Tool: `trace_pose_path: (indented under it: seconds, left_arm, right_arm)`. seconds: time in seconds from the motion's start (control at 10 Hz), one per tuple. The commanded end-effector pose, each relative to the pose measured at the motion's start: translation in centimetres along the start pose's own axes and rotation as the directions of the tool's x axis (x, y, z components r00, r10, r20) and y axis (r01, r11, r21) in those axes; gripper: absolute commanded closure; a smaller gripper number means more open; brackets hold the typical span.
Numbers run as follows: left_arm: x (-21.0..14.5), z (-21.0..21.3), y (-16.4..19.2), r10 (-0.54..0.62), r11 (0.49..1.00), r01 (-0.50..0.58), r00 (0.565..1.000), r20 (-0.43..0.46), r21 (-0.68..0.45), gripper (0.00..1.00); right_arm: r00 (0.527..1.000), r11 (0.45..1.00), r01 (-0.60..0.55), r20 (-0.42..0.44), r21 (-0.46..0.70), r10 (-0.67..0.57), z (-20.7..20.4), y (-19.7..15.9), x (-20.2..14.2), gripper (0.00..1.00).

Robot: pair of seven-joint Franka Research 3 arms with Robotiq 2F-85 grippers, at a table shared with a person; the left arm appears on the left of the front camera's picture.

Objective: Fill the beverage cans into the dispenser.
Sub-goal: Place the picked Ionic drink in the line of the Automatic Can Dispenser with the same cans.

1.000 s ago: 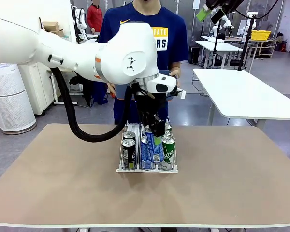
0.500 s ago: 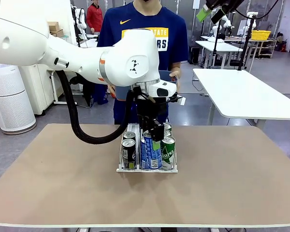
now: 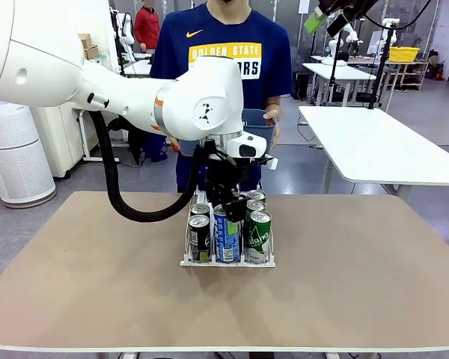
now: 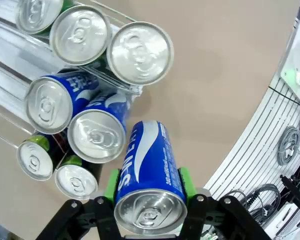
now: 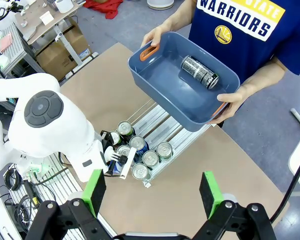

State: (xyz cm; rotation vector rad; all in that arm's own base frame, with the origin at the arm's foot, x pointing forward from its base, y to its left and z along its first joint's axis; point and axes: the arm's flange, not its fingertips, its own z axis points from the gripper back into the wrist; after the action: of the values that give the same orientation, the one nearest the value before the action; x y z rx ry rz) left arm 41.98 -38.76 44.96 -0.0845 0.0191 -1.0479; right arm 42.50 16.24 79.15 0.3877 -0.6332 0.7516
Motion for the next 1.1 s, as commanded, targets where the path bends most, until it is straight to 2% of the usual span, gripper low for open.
trace_pose_path:
  seconds: [0.0,0.6,1.0]
  left_arm:
    - [0.6,0.3,0.8,0.045,0.998,-0.046,0.999,0.03,0.041,0.43]
    - [2.0,-0.1,5.6,0.101,0.988,-0.109,0.991,0.083,0.105,0.43]
    - [2.9,-1.1,6.6,0.118,0.979,-0.136,0.986,0.117,0.153,0.43]
  right_arm:
    - [1.0,1.0,0.005,-0.003,-0.001,-0.005,0.0,0.0,0.0,0.0]
    - [1.0,1.0,0.005,-0.003,-0.001,-0.005,0.0,0.0,0.0,0.0]
    - [1.0,1.0,0.005,-0.003,-0.001,-0.005,0.0,0.0,0.0,0.0]
